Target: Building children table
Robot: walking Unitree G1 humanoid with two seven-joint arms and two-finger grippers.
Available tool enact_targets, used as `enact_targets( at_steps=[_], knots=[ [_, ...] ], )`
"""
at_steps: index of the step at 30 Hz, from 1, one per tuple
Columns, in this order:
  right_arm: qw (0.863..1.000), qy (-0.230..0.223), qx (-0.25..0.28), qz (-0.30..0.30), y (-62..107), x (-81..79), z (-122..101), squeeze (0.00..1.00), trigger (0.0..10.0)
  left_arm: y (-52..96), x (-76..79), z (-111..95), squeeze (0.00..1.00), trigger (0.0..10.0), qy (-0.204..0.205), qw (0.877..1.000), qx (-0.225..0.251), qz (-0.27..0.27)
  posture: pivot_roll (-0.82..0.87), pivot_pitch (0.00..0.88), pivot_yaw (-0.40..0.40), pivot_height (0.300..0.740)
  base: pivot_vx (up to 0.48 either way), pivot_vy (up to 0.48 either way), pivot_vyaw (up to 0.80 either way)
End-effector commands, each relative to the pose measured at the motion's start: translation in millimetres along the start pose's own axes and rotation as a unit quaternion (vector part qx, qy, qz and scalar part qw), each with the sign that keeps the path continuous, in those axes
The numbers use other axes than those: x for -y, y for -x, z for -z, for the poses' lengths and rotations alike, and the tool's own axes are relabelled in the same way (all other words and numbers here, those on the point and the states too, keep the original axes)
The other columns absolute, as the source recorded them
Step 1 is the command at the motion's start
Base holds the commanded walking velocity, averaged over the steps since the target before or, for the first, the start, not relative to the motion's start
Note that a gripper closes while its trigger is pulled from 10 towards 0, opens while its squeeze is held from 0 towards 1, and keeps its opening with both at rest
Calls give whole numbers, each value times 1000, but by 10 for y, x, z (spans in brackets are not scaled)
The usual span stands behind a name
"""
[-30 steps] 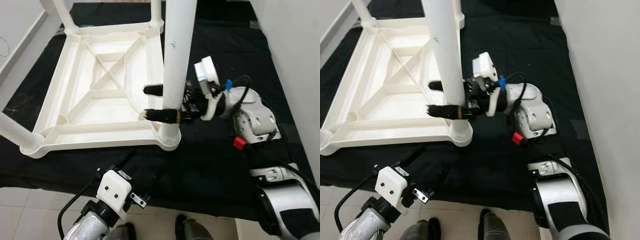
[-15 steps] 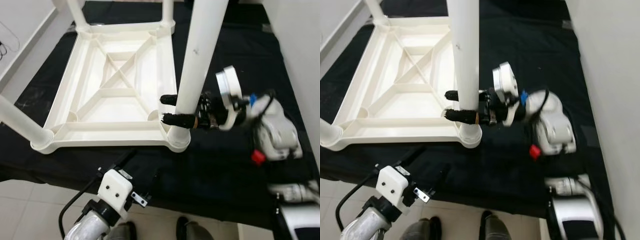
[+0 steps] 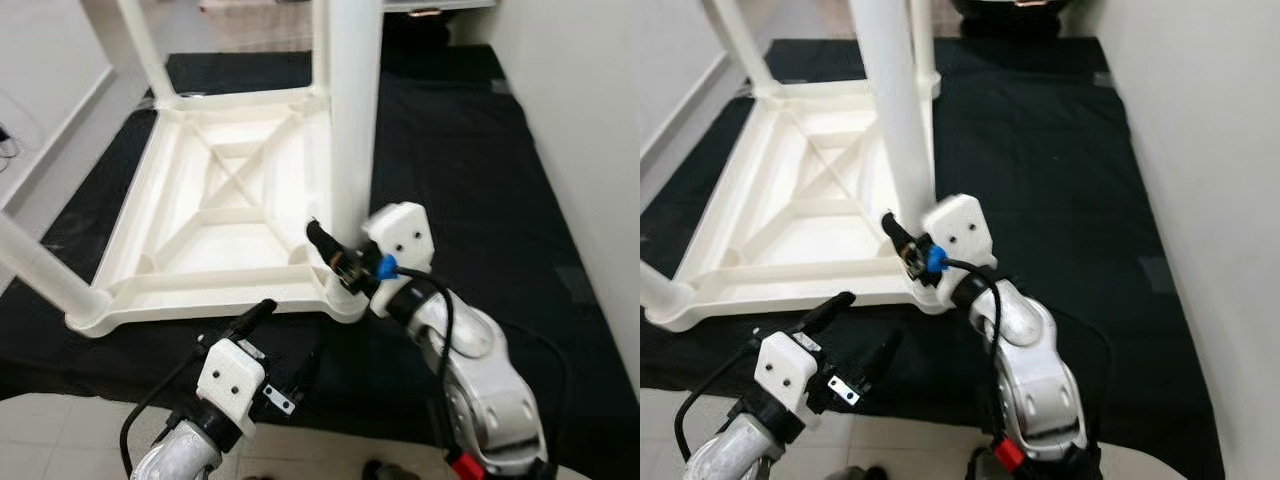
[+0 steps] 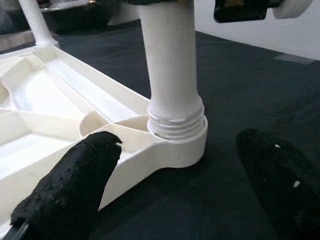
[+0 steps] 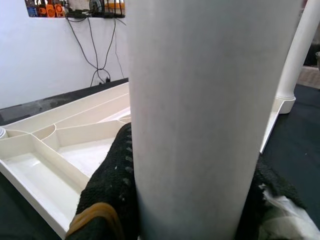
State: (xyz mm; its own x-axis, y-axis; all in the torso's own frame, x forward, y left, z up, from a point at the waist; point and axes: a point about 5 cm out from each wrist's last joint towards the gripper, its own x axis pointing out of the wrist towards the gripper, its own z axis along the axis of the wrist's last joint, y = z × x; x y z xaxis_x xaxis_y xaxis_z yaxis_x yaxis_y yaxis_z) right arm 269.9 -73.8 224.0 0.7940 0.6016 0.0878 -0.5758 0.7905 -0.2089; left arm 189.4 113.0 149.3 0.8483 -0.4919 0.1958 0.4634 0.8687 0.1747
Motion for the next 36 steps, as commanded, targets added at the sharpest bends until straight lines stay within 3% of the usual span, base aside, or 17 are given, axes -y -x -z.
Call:
enact_targets(
  at_steps=[1,2,3,5,8,10,12,13,14,15,16,18,24,25,27,28,36],
  knots=[
    [987,-50,-147,30,53,126,565,0,10000,20,23,37,0,10000,4,1000,-8,-2,31,284,1,740,0,0,0],
    [990,-63,-122,26,24,151,491,1000,10000,18,23,34,0,10000,4,1000,-7,-4,31,285,-2,740,0,0,0],
    [990,-63,-122,26,24,151,491,1000,10000,18,23,34,0,10000,4,1000,-7,-4,31,285,-2,740,0,0,0],
    [995,-75,-50,-38,-47,175,278,1000,10000,12,26,28,0,10000,3,1000,-5,-7,30,286,-7,740,0,0,0],
    [994,-67,-16,-85,-62,183,166,1000,10000,10,30,25,0,10000,2,1000,-4,-8,32,285,-9,740,0,0,0],
    [980,-43,24,-195,-41,231,-16,1000,10000,2,37,21,0,10000,3,1000,-3,-8,38,283,-10,740,0,0,0],
    [954,-1,21,-298,38,219,-82,1000,10000,-3,39,19,0,10000,3,1000,-2,-8,38,283,-10,740,0,0,0],
    [939,8,18,-344,73,243,-116,0,10000,-5,41,18,0,10000,3,1000,-2,-8,40,284,-10,740,0,0,0],
    [939,8,18,-344,73,243,-116,0,10000,-5,41,18,0,10000,3,1000,-2,-8,40,284,-10,740,0,0,0],
    [923,12,18,-384,82,304,-153,0,10000,-8,47,12,0,10000,3,1000,-1,-8,52,287,-15,740,0,0,0],
    [923,12,18,-384,82,304,-153,0,10000,-8,47,12,0,10000,3,1000,-1,-8,52,287,-15,740,0,0,0],
    [910,6,19,-414,9,469,-212,0,10000,-12,54,0,0,10000,3,1000,1,-8,61,289,-17,740,0,0,0],
    [909,2,41,-415,-206,659,-288,0,10000,-1,65,-18,0,10000,1,1000,2,-10,90,294,-23,740,0,0,0],
    [907,5,45,-418,-250,681,-307,0,7373,4,65,-23,0,10000,0,1000,2,-11,99,296,-24,740,0,0,0],
    [904,8,48,-424,-274,697,-319,0,7373,6,66,-25,0,10000,-1,1000,2,-11,99,296,-24,740,0,0,0],
    [897,6,54,-439,-310,735,-348,0,0,14,66,-31,0,10000,-2,1000,2,-13,105,298,-23,740,0,0,0],
    [878,14,45,-477,-303,872,-356,0,0,26,66,-39,0,10000,-3,1000,1,-13,110,301,-17,740,0,0,0]
  ],
)
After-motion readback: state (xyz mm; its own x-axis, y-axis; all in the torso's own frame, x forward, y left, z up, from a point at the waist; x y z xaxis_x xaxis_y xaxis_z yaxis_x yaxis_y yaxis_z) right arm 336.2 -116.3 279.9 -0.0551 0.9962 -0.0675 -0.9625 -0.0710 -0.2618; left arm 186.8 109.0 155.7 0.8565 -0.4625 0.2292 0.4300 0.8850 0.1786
